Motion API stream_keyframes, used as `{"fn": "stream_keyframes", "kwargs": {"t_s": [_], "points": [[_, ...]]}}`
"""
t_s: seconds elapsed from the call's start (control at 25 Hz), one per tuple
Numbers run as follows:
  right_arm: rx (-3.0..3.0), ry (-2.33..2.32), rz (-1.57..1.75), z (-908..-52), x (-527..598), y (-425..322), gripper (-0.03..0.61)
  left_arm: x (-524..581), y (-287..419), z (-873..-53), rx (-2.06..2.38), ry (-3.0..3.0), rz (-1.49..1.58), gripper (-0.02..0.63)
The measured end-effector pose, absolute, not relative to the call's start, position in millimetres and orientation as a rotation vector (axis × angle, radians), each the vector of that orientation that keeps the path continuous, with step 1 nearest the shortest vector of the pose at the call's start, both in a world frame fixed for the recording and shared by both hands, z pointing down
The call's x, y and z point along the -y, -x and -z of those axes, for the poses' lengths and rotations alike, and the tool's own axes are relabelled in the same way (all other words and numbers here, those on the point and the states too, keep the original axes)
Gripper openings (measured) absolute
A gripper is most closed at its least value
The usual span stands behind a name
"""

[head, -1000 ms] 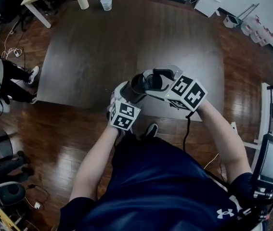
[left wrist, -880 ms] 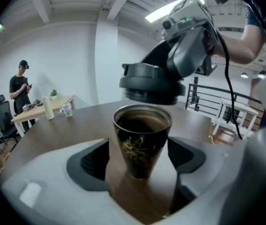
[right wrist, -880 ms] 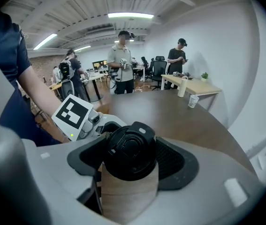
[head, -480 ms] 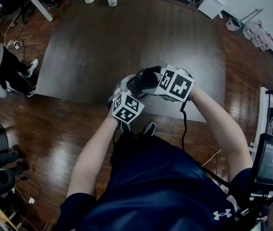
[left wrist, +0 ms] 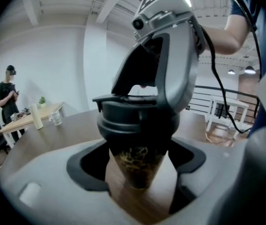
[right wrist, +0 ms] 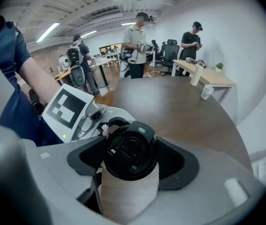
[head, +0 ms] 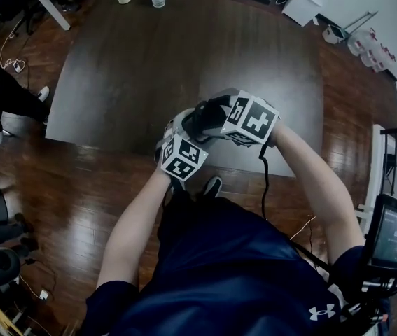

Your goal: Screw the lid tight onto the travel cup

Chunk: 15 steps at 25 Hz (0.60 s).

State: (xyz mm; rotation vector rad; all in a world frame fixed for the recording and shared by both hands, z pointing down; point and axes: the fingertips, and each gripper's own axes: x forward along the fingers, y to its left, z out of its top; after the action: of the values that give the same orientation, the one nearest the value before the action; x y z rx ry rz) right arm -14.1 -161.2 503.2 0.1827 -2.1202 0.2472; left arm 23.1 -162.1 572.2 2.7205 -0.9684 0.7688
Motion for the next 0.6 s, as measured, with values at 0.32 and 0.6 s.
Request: {"fn": "stream_keyframes", "kwargs": {"t_s": [0.32,0.6], "points": [[2.141,-0.706,-0.386,-508,165,3,0.341,159,-25,-571,1.255,-2.508,-0.699,0.421],[2.259,-0.179,-0.185,-501,160,13,0.341,156,-26,-578,0.775,-2.795,-0.885,0.457]]}}
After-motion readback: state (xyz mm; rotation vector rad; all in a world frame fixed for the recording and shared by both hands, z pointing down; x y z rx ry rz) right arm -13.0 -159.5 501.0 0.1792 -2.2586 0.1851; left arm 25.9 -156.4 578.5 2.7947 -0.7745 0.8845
